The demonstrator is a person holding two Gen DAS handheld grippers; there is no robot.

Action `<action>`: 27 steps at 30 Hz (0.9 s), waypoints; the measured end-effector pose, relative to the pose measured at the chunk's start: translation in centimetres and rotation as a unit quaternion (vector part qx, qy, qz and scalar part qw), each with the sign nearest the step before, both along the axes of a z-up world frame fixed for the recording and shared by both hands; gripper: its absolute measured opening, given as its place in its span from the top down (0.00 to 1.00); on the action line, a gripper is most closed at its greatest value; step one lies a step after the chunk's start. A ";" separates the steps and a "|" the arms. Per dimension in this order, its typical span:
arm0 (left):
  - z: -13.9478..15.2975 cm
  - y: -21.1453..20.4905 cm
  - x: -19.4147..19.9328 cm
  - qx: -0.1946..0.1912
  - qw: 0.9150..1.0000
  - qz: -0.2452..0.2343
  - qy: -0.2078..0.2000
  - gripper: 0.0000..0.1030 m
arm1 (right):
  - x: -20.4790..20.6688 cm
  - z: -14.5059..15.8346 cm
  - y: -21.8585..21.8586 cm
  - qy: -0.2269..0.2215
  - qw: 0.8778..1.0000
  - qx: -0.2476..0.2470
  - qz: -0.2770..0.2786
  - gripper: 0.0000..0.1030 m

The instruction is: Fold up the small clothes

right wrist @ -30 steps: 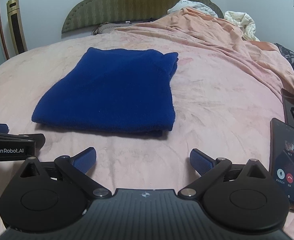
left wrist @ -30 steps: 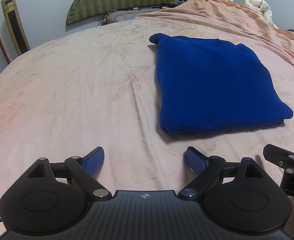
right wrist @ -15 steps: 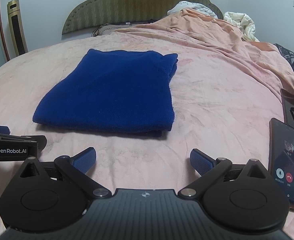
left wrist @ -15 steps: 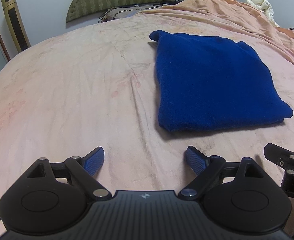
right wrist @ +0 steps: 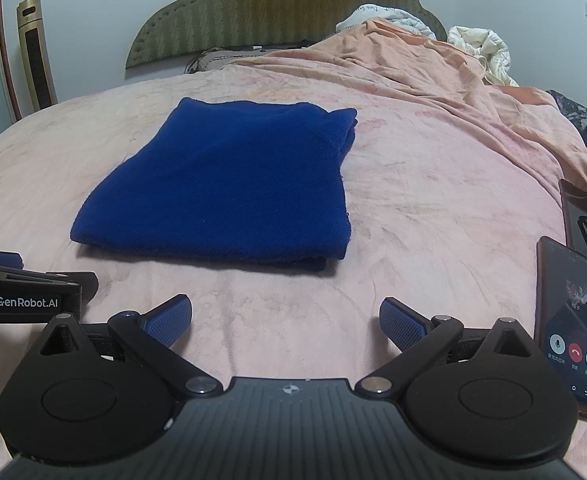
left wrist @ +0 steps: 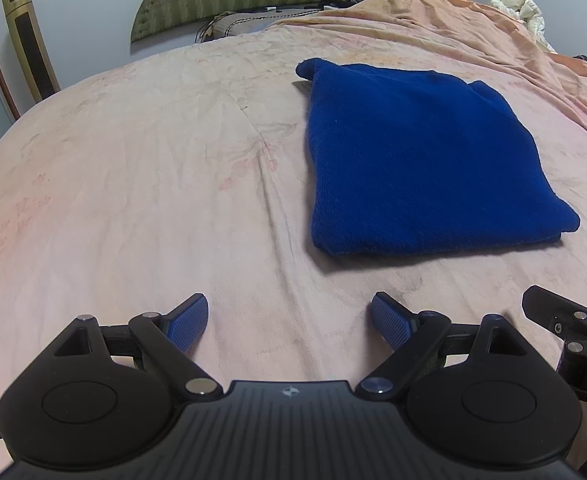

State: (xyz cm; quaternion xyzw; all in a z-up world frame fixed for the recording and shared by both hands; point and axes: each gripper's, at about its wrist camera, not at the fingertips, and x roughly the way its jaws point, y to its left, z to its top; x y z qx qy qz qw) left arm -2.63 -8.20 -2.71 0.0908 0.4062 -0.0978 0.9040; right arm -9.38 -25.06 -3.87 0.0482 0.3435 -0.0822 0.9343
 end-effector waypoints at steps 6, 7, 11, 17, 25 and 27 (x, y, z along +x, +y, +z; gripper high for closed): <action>0.0 0.1 -0.3 0.000 1.000 0.002 0.001 0.13 | -0.3 0.3 0.3 -0.003 1.000 -0.004 0.003 0.02; 0.0 0.2 -0.3 0.000 1.000 0.001 0.001 0.13 | -0.4 0.3 0.3 -0.003 1.000 -0.004 0.003 0.02; 0.0 0.3 -0.4 0.002 1.000 0.001 -0.001 0.13 | -0.5 0.4 0.4 -0.004 1.000 -0.006 0.004 0.02; 0.1 0.3 -0.4 0.003 1.000 0.001 -0.001 0.13 | -0.6 0.5 0.6 -0.004 1.000 -0.009 0.005 0.02; 0.2 0.3 -0.5 0.002 1.000 0.000 0.000 0.13 | -0.7 0.7 0.6 -0.006 1.000 -0.011 0.007 0.02; 0.2 0.4 -0.4 0.002 1.000 0.000 0.000 0.13 | -0.6 0.7 0.6 -0.005 1.000 -0.011 0.008 0.02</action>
